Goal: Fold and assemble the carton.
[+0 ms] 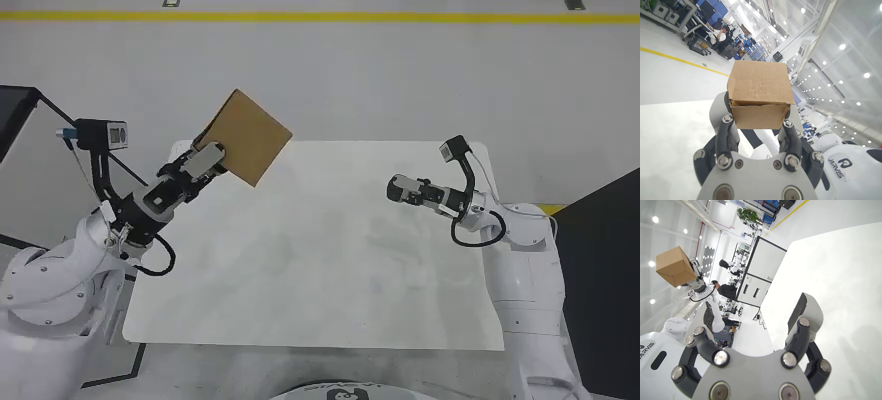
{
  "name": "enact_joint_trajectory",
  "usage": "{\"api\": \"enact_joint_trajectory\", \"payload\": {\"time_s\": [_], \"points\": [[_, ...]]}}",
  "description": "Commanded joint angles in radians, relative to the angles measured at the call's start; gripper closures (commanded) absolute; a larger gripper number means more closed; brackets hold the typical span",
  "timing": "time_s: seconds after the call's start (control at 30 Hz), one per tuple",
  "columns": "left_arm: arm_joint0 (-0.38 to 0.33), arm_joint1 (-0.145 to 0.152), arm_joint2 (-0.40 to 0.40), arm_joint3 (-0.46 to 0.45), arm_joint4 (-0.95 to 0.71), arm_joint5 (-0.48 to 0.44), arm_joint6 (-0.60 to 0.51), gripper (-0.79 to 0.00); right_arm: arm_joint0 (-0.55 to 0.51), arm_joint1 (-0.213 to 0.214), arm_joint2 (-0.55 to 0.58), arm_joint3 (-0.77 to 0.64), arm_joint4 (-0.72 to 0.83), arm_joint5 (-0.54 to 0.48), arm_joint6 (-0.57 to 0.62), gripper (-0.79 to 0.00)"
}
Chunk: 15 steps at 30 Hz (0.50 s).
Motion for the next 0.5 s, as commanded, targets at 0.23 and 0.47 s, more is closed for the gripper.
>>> {"api": "enact_joint_trajectory", "payload": {"time_s": [0.23,0.47], "points": [[-0.019,-0.006,-0.016,0.024,-0.17,0.042,-0.089,0.0,0.0,0.0,0.0,0.0,0.0,0.0,0.0,-0.785],[-0.036,-0.01,-0.023,0.032,-0.104,0.006,-0.076,0.0,0.0,0.0,0.0,0.0,0.0,0.0,0.0,-0.785]]}}
